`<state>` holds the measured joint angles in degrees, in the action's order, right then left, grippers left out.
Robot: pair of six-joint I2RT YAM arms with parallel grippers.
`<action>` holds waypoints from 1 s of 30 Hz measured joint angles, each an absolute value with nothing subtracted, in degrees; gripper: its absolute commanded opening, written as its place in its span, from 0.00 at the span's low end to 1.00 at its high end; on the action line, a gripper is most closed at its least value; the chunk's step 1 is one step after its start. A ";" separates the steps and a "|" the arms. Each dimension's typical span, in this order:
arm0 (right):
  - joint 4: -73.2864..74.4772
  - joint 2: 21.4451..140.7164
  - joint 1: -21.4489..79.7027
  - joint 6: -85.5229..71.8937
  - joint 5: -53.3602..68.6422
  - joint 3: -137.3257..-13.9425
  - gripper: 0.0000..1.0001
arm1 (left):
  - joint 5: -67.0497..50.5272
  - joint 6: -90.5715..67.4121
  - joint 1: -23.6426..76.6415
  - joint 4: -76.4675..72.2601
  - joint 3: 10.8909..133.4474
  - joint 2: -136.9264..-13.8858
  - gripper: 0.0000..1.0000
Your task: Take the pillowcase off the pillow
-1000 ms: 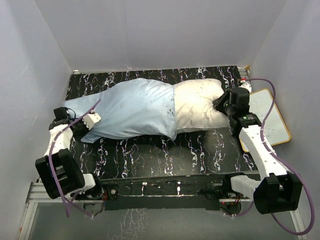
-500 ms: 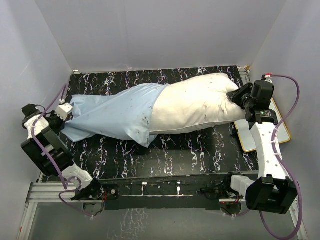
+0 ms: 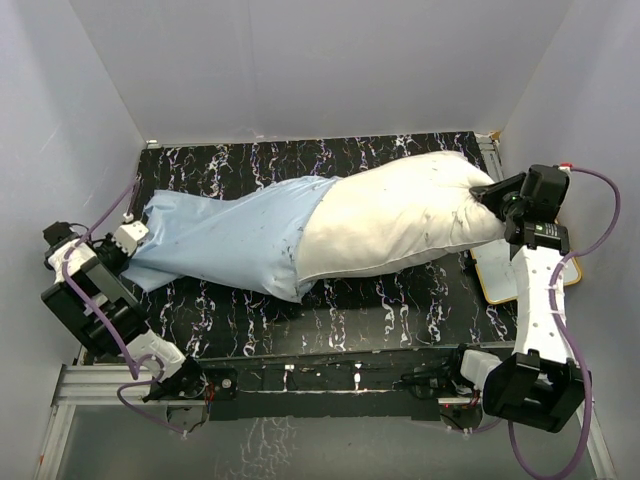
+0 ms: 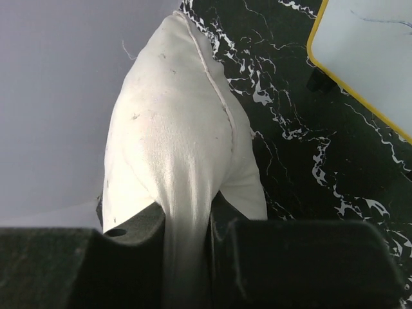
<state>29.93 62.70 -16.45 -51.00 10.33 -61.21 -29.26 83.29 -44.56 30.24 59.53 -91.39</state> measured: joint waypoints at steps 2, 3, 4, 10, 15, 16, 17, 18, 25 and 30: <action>30.46 63.22 -17.23 -52.21 10.74 -62.37 0.08 | -29.19 84.82 -45.25 31.03 59.37 -91.61 0.00; 30.87 63.68 -17.30 -52.64 10.94 -63.42 0.08 | -29.19 85.21 -45.80 31.55 59.72 -91.77 0.00; 31.35 64.20 -17.32 -52.88 11.20 -64.64 0.08 | -29.23 85.58 -46.41 32.16 60.42 -92.09 0.00; 27.94 66.41 -15.97 -53.23 15.16 -68.62 0.08 | -28.56 89.69 -48.88 38.94 65.34 -93.21 0.97; 16.84 66.70 -8.67 -49.71 14.74 -61.14 0.08 | -31.73 96.14 -44.01 57.43 66.89 -87.55 0.97; 13.89 66.70 -7.31 -48.82 15.64 -57.95 0.08 | -33.04 97.01 -41.43 60.97 67.00 -85.71 0.97; 11.51 66.63 -6.57 -48.07 16.62 -54.98 0.08 | -34.37 97.25 -38.79 63.77 67.29 -84.12 0.97; 8.82 66.37 -6.07 -47.53 17.63 -51.75 0.08 | -35.77 96.79 -36.03 65.69 67.90 -82.81 0.97; -1.45 63.81 -5.15 -42.17 27.66 -44.05 0.08 | -39.83 82.78 -23.90 59.22 75.85 -86.19 0.97; -7.68 61.56 -4.75 -37.67 32.32 -44.91 0.08 | -39.03 76.69 -19.92 54.24 85.76 -100.03 0.97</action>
<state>-7.68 61.56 -4.75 -37.67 32.32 -44.91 -39.03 76.69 -19.92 54.24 85.76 -100.03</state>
